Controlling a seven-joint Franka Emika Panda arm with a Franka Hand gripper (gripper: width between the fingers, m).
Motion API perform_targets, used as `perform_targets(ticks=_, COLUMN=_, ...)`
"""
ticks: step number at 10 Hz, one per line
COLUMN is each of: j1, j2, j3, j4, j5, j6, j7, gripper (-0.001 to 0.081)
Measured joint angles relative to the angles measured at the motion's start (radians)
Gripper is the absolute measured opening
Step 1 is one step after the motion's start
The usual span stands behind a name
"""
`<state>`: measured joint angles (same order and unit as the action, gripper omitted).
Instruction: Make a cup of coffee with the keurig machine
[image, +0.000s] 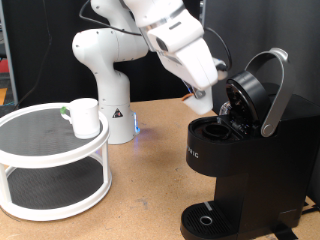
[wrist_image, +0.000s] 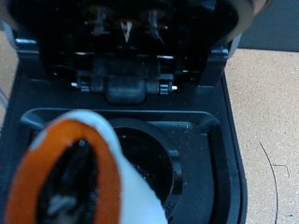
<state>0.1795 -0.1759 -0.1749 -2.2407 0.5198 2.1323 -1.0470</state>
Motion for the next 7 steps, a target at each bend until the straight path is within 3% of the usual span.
perform_targets(ticks=7, j1=0.001, j2=0.040, j3=0.060, j4=-0.034, j5=0.007, j6=0.104, j7=0.009, gripper=0.0085)
